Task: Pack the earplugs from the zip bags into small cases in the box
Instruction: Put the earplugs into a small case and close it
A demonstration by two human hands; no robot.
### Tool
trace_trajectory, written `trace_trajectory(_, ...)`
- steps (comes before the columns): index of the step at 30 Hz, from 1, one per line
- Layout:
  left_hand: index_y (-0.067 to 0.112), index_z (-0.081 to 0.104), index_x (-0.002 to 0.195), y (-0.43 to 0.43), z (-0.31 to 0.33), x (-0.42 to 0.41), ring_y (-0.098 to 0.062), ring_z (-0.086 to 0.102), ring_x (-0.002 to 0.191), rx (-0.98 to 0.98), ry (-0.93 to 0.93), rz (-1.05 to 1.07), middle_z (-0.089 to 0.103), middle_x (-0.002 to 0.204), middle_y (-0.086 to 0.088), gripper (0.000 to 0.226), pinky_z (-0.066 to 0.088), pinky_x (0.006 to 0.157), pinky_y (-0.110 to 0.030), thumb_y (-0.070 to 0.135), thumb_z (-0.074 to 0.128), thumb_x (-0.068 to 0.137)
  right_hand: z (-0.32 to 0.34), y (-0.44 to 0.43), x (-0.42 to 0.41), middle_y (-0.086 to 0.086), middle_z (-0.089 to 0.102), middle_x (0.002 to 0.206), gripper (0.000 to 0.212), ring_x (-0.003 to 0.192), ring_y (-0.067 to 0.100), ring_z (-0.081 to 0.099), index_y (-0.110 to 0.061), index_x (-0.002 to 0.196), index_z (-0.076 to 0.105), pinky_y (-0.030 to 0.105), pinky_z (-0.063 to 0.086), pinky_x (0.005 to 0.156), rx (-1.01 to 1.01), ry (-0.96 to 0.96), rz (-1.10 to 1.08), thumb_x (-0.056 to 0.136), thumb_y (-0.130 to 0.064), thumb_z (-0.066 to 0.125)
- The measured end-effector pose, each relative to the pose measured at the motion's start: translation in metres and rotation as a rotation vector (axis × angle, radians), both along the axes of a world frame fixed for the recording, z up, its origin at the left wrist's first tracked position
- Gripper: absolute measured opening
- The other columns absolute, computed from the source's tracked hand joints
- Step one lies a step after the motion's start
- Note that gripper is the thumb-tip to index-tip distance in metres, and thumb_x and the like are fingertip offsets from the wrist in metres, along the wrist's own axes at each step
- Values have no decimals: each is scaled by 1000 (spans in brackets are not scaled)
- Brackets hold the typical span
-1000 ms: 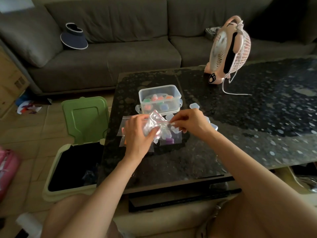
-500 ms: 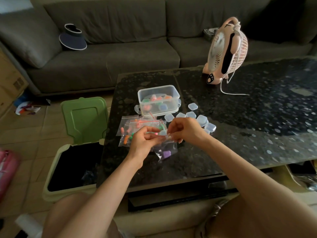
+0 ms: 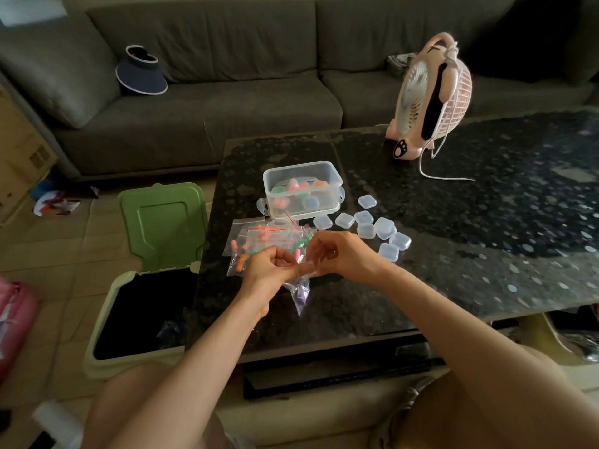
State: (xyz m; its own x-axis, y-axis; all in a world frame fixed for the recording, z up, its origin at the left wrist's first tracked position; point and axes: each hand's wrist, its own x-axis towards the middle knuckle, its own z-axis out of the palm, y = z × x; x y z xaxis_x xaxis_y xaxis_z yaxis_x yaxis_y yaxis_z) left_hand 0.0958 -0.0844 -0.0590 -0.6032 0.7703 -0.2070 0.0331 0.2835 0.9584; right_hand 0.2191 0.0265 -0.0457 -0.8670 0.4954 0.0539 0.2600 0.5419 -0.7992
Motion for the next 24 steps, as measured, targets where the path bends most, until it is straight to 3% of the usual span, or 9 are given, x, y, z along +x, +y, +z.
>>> trace_trajectory(3, 11, 60, 77, 0, 2, 2, -18, 59, 71, -7, 20, 2, 63, 72, -3, 32, 52, 71, -31, 19, 86, 61, 0, -1, 0, 9, 67, 83, 23, 73, 8, 61, -16, 87, 64, 22, 53, 72, -18, 22, -2, 73, -7, 79)
trace_trajectory(8, 12, 62, 87, -3, 7, 3, -19, 65, 79, 12, -6, -46, 67, 81, -3, 30, 55, 76, -34, 21, 83, 67, 0, -1, 1, -3, 61, 74, 19, 65, 1, 55, -16, 89, 67, 14, 46, 65, -22, 19, -31, 75, -6, 76)
trace_trajectory(12, 8, 64, 97, -6, 11, -3, -26, 69, 89, 36, -70, -103, 73, 91, -9, 28, 56, 83, -43, 10, 77, 72, 2, 6, 3, -1, 60, 72, 25, 66, 8, 54, -19, 88, 68, 19, 47, 64, -3, -2, -81, 75, 2, 71)
trace_trajectory(17, 10, 62, 88, -7, 12, -5, -23, 69, 74, 55, -49, -86, 70, 84, -14, 19, 59, 65, -29, 3, 73, 75, 1, 4, 2, 9, 67, 88, 27, 78, 15, 62, -26, 86, 65, 28, 53, 77, -34, 3, -1, 76, -2, 73)
trace_trajectory(20, 12, 61, 85, -7, 12, -3, -21, 68, 73, 67, -28, -80, 69, 80, -11, 24, 57, 61, -26, 9, 77, 68, 1, 1, 1, 7, 66, 90, 27, 81, 17, 62, -24, 84, 60, 35, 54, 80, -62, -24, 24, 73, -7, 78)
trace_trajectory(24, 10, 60, 86, -8, 15, 1, -18, 66, 70, 55, -11, -90, 67, 75, -7, 46, 57, 64, -29, 27, 79, 48, 3, 0, 1, 1, 64, 81, 29, 74, 11, 58, -21, 78, 57, 33, 53, 75, -70, -25, 35, 71, -3, 79)
